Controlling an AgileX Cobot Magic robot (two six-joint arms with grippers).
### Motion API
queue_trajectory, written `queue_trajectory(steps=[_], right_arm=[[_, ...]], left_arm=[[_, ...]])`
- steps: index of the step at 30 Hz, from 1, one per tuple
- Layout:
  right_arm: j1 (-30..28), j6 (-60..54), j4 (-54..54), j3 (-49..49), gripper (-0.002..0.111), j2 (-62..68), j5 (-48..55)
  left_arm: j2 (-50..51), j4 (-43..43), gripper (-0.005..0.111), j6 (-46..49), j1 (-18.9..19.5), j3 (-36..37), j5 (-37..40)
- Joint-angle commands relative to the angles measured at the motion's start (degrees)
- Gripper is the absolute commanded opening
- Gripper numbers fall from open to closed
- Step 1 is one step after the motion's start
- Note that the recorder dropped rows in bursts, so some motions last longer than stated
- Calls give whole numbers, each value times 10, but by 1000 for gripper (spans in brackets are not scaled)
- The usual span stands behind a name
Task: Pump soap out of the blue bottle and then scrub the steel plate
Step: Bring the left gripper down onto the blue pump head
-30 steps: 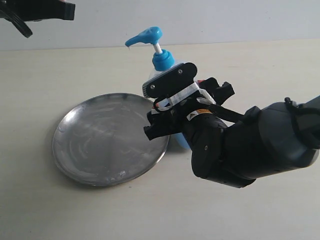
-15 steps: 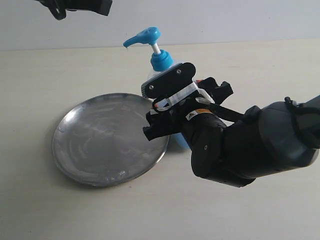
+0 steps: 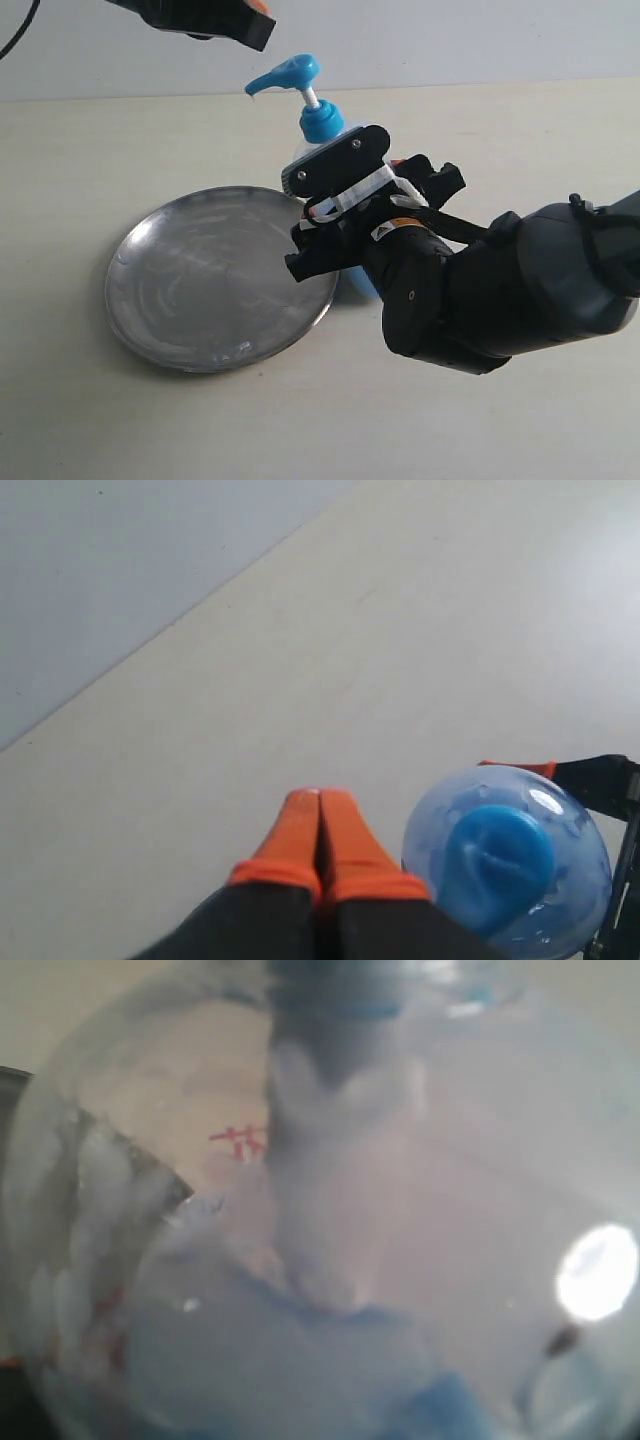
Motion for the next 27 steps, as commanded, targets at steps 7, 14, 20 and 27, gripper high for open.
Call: queue_trajectory(steps=[7, 14, 20, 27], right_arm=[[-2, -3, 2, -1, 0, 7, 34], [-2, -8, 2, -1, 0, 7, 38], [-2, -12, 2, -1, 0, 7, 38], [-2, -12, 2, -1, 0, 7, 41]], left_arm=[[5, -19, 0, 13, -1, -7, 33], [-25, -38, 0, 36, -1, -7, 56], [-35, -64, 0, 55, -1, -7, 76], [-35, -124, 0, 112, -1, -7, 86]])
